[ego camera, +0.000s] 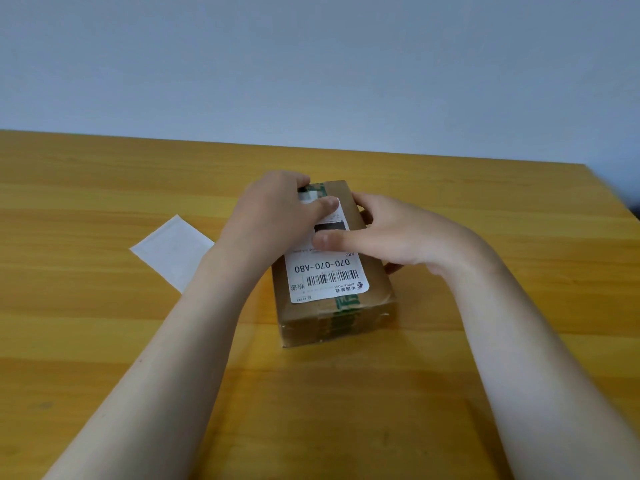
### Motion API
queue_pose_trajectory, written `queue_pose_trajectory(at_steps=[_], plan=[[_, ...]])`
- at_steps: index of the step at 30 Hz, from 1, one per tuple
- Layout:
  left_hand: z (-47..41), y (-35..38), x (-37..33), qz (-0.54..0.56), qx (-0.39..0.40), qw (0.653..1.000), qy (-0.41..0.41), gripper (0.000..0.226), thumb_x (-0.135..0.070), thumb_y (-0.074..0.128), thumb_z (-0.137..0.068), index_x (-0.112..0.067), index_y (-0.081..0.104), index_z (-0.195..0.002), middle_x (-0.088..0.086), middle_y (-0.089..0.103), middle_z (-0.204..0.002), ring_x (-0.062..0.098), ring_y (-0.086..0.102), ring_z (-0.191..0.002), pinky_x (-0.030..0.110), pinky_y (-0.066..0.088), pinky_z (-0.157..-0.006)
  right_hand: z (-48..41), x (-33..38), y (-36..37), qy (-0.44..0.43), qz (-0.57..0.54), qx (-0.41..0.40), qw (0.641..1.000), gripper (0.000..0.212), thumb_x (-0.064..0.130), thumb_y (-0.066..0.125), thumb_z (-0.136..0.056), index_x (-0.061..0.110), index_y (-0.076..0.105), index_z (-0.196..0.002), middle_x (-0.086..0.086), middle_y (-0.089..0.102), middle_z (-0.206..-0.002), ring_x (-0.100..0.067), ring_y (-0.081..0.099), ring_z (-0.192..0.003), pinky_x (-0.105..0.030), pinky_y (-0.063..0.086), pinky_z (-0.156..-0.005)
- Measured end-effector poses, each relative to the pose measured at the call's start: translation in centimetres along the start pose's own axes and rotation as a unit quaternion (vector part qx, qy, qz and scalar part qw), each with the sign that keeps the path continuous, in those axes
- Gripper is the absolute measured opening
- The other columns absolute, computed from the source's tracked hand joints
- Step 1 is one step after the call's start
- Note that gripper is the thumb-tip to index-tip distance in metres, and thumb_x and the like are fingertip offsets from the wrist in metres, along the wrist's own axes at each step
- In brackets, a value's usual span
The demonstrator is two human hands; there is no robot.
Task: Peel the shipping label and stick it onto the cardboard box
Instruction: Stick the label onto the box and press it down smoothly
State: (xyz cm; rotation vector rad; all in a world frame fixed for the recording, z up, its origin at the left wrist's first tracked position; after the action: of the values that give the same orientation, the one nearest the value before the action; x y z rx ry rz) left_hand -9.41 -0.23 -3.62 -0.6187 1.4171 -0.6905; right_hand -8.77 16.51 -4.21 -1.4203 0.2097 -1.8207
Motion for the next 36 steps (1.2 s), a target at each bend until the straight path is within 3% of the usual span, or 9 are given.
queue_pose_trajectory(at_steps=[3, 5, 10, 14, 20, 23, 26, 30, 36], plan=[[0.1, 0.1, -0.1, -0.007, 0.000, 1.000, 0.007, 0.050, -0.046, 0.064, -0.097, -0.015, 0.063, -0.137, 0.005, 0.070, -0.126, 0.024, 0.065, -0.109, 0.034, 0.051, -0.083, 0.2, 0.5, 0.2, -0.030, -0.006, 0.022, 0.999, 0.026, 0.045, 0.082, -0.087, 0.048, 0.057, -0.091, 0.038, 0.070, -0.074, 0.013, 0.069, -0.067, -0.017, 0.057, -0.061], [0.1, 0.0, 0.0, -0.005, 0.007, 1.000, 0.004, 0.049, -0.046, 0.065, -0.096, -0.014, 0.065, -0.134, 0.005, 0.070, -0.124, 0.025, 0.065, -0.109, 0.039, 0.054, -0.090, 0.2, 0.4, 0.2, -0.020, -0.012, 0.016, 1.000, 0.030, 0.045, 0.084, -0.086, 0.049, 0.055, -0.092, 0.038, 0.071, -0.074, 0.013, 0.070, -0.068, -0.020, 0.058, -0.069], [0.0, -0.3, 0.8, -0.016, 0.052, 0.999, 0.005, 0.056, -0.060, 0.074, -0.083, -0.023, 0.065, -0.124, 0.005, 0.062, -0.130, 0.029, 0.060, -0.117, 0.048, 0.051, -0.097, -0.3, -0.2, 0.1, 0.022, -0.025, -0.035, 0.999, 0.085, 0.060, 0.091, -0.068, 0.049, 0.050, -0.142, 0.021, 0.075, -0.102, -0.002, 0.077, -0.087, -0.039, 0.063, -0.086], [-0.3, -0.4, 1.5, -0.050, 0.077, 0.996, 0.001, 0.088, -0.069, 0.075, -0.075, -0.036, 0.047, -0.151, 0.001, 0.048, -0.142, 0.030, 0.045, -0.133, 0.053, 0.045, -0.105, -0.6, -0.8, 0.0, 0.020, -0.022, -0.034, 0.999, 0.102, 0.062, 0.093, -0.059, 0.049, 0.046, -0.148, 0.019, 0.076, -0.107, -0.005, 0.078, -0.089, -0.044, 0.063, -0.088], [-0.7, -0.3, 2.1, -0.070, 0.051, 0.996, 0.001, 0.079, -0.069, 0.080, -0.067, -0.041, 0.055, -0.137, -0.005, 0.049, -0.121, 0.030, 0.052, -0.122, 0.049, 0.051, -0.097, -0.6, -0.8, 0.0, 0.022, -0.018, -0.038, 0.999, 0.089, 0.060, 0.094, -0.056, 0.043, 0.057, -0.136, 0.015, 0.077, -0.107, -0.005, 0.078, -0.086, -0.040, 0.063, -0.085], [-0.9, -0.1, 2.1, -0.070, 0.021, 0.997, -0.003, 0.068, -0.069, 0.080, -0.066, -0.030, 0.057, -0.117, -0.001, 0.059, -0.113, 0.027, 0.062, -0.104, 0.040, 0.053, -0.077, -0.7, -0.7, -0.1, 0.037, -0.013, -0.062, 0.997, 0.062, 0.058, 0.091, -0.067, 0.029, 0.065, -0.115, 0.016, 0.078, -0.092, 0.001, 0.076, -0.074, -0.027, 0.057, -0.065], [-0.8, 0.1, 1.9, -0.084, 0.009, 0.996, -0.020, 0.062, -0.067, 0.078, -0.072, -0.023, 0.053, -0.109, -0.001, 0.061, -0.100, 0.023, 0.064, -0.086, 0.036, 0.051, -0.060, -0.7, -0.7, -0.1, 0.040, -0.008, -0.080, 0.996, 0.055, 0.059, 0.088, -0.070, 0.019, 0.065, -0.102, 0.014, 0.076, -0.075, 0.001, 0.071, -0.060, -0.020, 0.046, -0.048], [-0.7, 0.0, 1.7, -0.098, 0.001, 0.995, -0.037, 0.055, -0.069, 0.073, -0.077, -0.024, 0.053, -0.101, -0.004, 0.061, -0.088, 0.024, 0.063, -0.080, 0.040, 0.057, -0.065, -0.9, -0.9, 0.0, 0.037, -0.006, -0.098, 0.994, 0.053, 0.064, 0.086, -0.071, 0.019, 0.062, -0.086, 0.010, 0.072, -0.064, -0.009, 0.072, -0.060, -0.026, 0.047, -0.051], [-0.9, 0.2, 2.1, -0.064, -0.039, 0.996, -0.046, 0.045, -0.066, 0.073, -0.078, -0.025, 0.057, -0.085, -0.008, 0.064, -0.084, 0.022, 0.064, -0.081, 0.036, 0.052, -0.065, -1.2, -0.9, 0.1, 0.025, -0.003, -0.122, 0.992, 0.049, 0.062, 0.081, -0.080, 0.019, 0.059, -0.075, 0.010, 0.070, -0.056, -0.007, 0.067, -0.049, -0.022, 0.046, -0.045]])
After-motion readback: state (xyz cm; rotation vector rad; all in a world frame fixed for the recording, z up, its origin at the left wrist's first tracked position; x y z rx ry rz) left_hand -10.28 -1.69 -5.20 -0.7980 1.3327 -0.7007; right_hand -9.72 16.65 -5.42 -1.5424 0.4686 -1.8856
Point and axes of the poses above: each hand's wrist, its own z-axis away from the middle knuckle, its own y-axis out of the palm, x = y × z, the point moved 1 cm from there along -z, towards the middle knuckle
